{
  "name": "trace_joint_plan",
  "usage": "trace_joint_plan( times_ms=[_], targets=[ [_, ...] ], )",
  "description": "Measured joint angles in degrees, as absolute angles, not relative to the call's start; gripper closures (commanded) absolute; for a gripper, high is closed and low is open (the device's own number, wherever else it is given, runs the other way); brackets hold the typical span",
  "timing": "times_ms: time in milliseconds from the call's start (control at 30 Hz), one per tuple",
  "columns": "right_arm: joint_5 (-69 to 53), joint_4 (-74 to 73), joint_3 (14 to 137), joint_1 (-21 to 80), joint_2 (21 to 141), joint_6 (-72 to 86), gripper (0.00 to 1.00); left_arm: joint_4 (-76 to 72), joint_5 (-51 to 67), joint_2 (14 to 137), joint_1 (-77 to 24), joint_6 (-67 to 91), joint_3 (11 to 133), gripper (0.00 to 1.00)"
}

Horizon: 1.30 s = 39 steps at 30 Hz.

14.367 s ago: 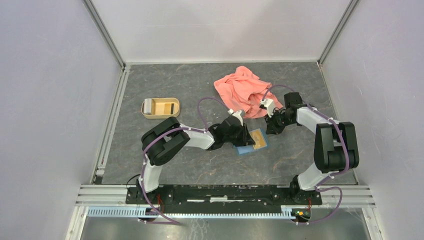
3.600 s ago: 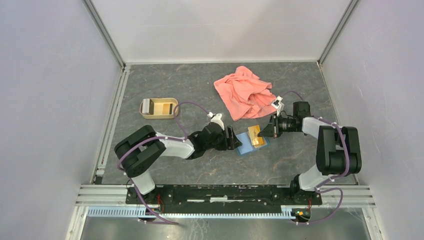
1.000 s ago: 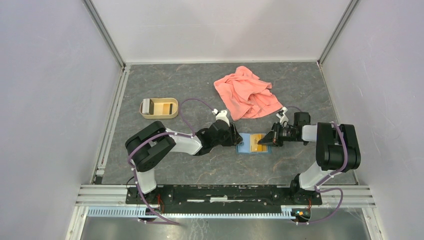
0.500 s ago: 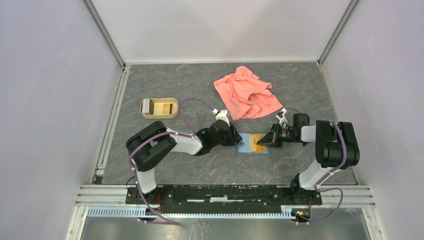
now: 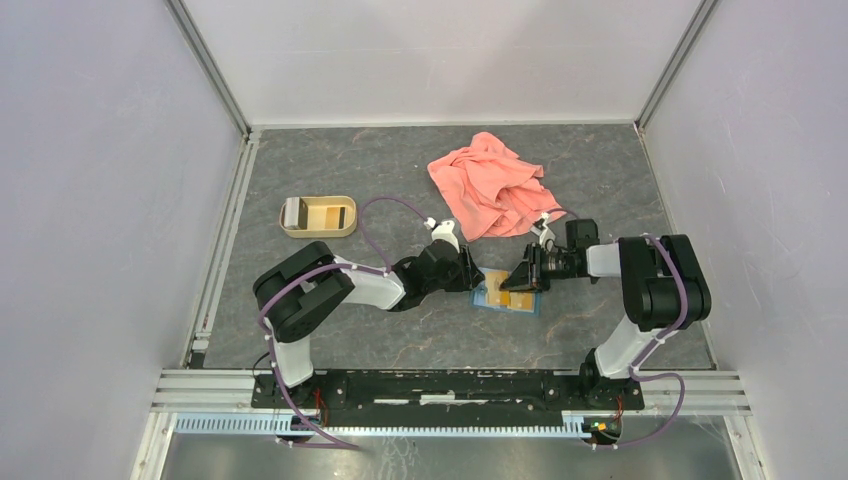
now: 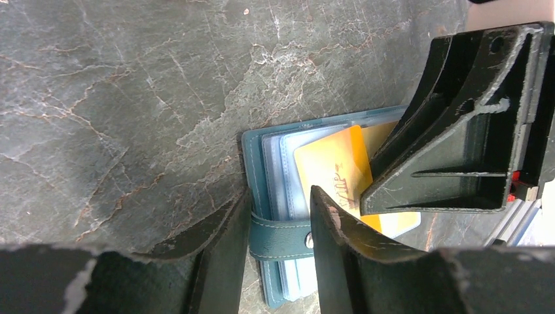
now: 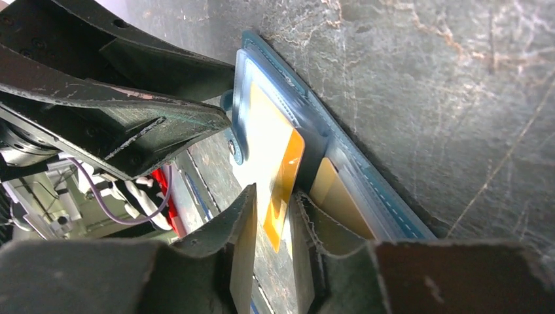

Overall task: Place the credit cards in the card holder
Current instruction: Insert the credit card into the card holder.

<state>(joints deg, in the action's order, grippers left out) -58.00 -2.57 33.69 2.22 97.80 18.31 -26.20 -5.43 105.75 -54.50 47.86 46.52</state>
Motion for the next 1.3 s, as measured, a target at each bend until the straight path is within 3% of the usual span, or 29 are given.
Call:
trace_joint_plan(
  times_ms=[267,600,967,1300],
  targets=[
    [-57.91,-9.65,37.12,2.48,96.97,10.57,0.44,-26.28,-5.43,105.75,-54.50,47.86,46.48,0.53],
    [-54.50,-17.21,40.45,3.73,94.54,0.47,0.39,-26.57,-5.41,105.54,-54.50,47.86,46.11,0.53],
    [-49.76,-21.34,42.92,6.24,94.06,-6.57,0.49,-26.28,-4.19,104.07,-54.57,47.86,44.58,0.53],
    [-46.13,-24.40,45.23,12.25,93.03,-10.70,0.35,-28.05,-2.87,103.77,-54.57,47.86,43.24,0.54]
  ],
)
